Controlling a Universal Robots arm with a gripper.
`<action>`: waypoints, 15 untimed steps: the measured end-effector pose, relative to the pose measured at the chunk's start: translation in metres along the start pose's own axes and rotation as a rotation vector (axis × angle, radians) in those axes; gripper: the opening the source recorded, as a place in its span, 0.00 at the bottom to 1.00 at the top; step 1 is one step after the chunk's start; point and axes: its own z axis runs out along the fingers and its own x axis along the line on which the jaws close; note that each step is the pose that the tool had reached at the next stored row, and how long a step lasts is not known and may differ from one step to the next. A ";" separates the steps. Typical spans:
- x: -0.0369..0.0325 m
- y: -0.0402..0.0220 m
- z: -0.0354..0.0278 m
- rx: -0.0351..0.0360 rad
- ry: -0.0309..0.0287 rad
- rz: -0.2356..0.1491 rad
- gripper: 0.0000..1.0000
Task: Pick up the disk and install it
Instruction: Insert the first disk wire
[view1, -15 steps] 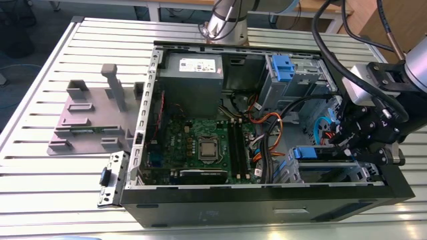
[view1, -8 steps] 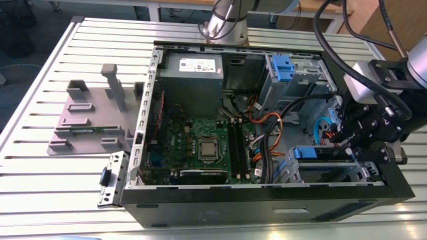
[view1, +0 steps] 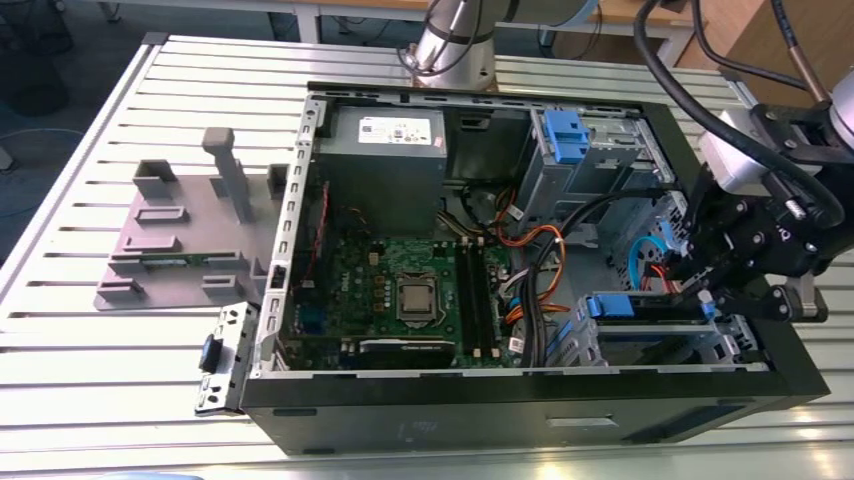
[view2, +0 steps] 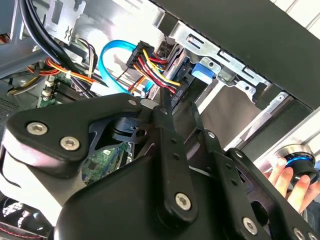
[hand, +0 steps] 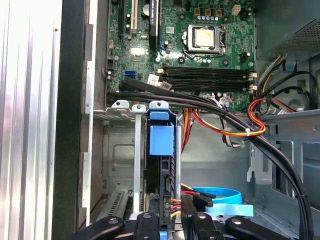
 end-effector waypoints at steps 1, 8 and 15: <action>0.0000 0.0000 -0.0001 0.0000 0.0000 0.000 0.30; 0.0000 0.0000 -0.0004 0.0000 0.0002 0.000 0.11; 0.0003 -0.0054 0.0053 -0.0104 -0.0056 0.000 0.11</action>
